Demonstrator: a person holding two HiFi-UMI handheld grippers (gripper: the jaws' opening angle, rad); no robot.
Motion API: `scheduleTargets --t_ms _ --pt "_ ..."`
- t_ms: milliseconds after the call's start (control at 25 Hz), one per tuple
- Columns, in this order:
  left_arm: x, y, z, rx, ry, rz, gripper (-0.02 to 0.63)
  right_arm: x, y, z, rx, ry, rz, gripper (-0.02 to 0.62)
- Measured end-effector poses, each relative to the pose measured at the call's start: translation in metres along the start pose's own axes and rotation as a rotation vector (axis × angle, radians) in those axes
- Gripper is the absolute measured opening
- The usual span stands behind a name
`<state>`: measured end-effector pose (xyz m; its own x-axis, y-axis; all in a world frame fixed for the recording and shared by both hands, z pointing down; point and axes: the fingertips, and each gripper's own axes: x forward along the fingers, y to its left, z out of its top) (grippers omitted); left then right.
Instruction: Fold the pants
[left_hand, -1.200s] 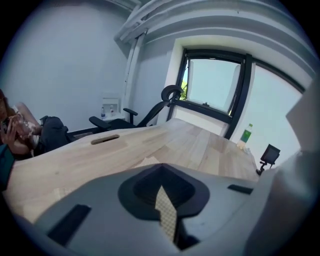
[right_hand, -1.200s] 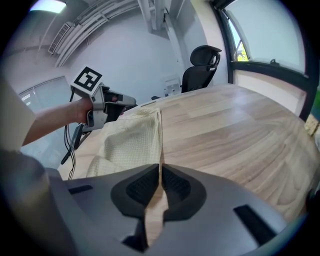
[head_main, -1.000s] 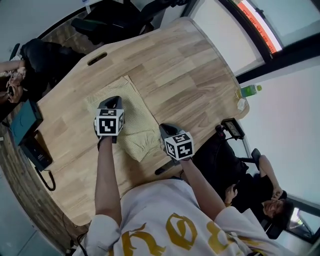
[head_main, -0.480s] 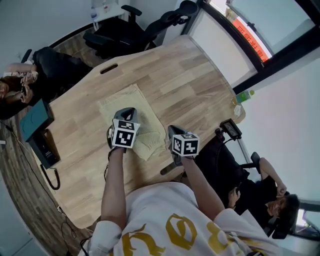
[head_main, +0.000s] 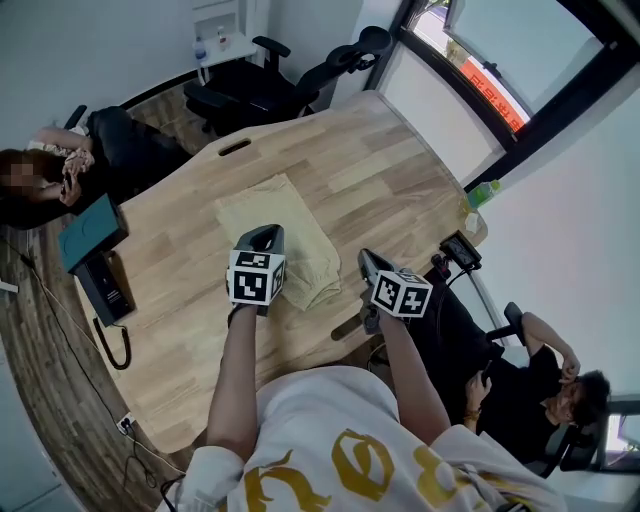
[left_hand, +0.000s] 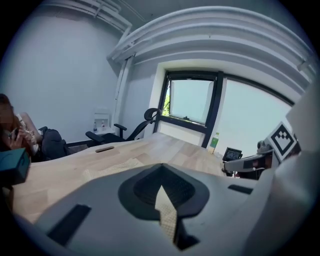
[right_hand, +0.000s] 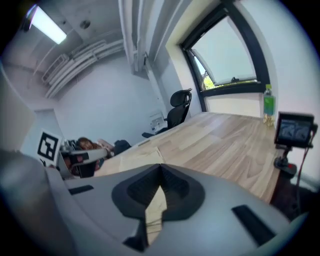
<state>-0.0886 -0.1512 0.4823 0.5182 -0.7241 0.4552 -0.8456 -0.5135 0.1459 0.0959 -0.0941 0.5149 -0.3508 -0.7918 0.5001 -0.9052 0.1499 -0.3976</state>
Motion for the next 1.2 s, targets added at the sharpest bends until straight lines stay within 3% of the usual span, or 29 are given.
scheduleTargets --t_ms 80,160,200,280,400,480,680,880,1040,1200 --pt "-0.013 -0.006 0.000 -0.087 -0.011 -0.048 0.006 -0.010 0.012 0.005 0.061 -0.043 0.054 0.006" --pt "-0.027 -0.012 -0.004 -0.196 -0.017 -0.101 0.006 -0.017 0.022 0.004 0.015 -0.047 0.059 0.006" --pt "-0.033 -0.014 -0.005 -0.210 -0.024 -0.108 0.006 -0.020 0.026 0.003 -0.029 -0.046 0.048 0.006" --pt "-0.043 -0.016 -0.004 -0.159 -0.047 -0.092 0.008 -0.028 0.034 0.004 -0.091 -0.059 0.033 0.006" --pt "-0.059 -0.023 0.000 -0.068 -0.096 -0.061 0.006 -0.043 0.046 0.008 -0.103 -0.096 0.050 0.006" --pt "-0.065 -0.033 0.003 -0.048 -0.113 -0.067 0.006 -0.051 0.053 0.011 -0.110 -0.122 0.065 0.006" --pt "-0.075 -0.044 0.010 -0.109 -0.154 -0.097 0.006 -0.059 0.064 0.016 -0.169 -0.158 0.079 0.006" --pt "-0.083 -0.037 0.008 -0.113 -0.149 -0.034 0.006 -0.058 0.077 0.026 -0.273 -0.168 0.117 0.006" --pt "-0.082 -0.036 -0.001 -0.093 -0.115 0.011 0.007 -0.064 0.087 0.041 -0.357 -0.258 0.167 0.006" --pt "-0.079 -0.045 -0.010 -0.096 -0.086 0.035 0.006 -0.064 0.079 0.042 -0.385 -0.237 0.210 0.006"
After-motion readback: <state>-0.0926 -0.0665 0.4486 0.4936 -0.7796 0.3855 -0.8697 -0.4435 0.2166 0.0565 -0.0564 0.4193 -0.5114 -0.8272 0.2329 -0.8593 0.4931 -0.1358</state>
